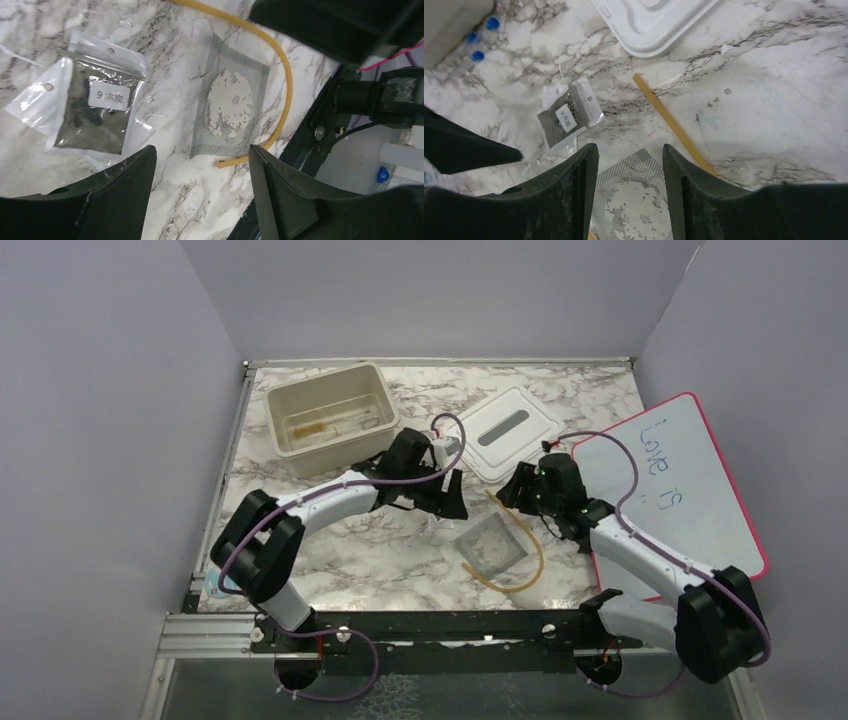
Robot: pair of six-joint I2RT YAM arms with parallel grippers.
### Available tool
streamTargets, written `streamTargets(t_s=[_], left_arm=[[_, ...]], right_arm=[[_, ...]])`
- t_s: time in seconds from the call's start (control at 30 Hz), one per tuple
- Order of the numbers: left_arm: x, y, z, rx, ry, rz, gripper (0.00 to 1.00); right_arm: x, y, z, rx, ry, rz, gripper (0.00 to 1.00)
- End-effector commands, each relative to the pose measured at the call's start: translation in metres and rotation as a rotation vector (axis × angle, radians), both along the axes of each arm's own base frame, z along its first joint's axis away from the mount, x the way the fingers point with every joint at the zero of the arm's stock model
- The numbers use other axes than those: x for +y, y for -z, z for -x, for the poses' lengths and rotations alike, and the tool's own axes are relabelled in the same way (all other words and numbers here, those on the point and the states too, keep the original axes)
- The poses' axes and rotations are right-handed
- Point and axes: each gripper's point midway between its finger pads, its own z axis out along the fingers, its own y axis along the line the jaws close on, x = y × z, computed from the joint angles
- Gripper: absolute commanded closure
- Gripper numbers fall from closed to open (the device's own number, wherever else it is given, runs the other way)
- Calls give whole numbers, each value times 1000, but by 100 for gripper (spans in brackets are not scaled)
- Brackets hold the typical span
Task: Organize the chemistry lab equipment
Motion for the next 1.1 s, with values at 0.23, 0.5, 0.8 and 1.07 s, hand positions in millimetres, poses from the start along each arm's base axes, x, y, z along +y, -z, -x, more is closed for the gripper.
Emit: streamTargets(t_s=[0.23,0.5,0.8,1.07], left_arm=[[-57,61,12,86,184,-50,53],[-68,78,27,134,263,-47,60],[-74,87,31,136,291,-61,81],[-64,56,5,-52,252,-135,100]], right_arm=[[-42,-5,27,-44,228,-41,45],[-40,0,30,-24,219,-49,45],[-40,-4,26,-38,221,-44,45],[-40,-11,26,-53,227,-58,46]])
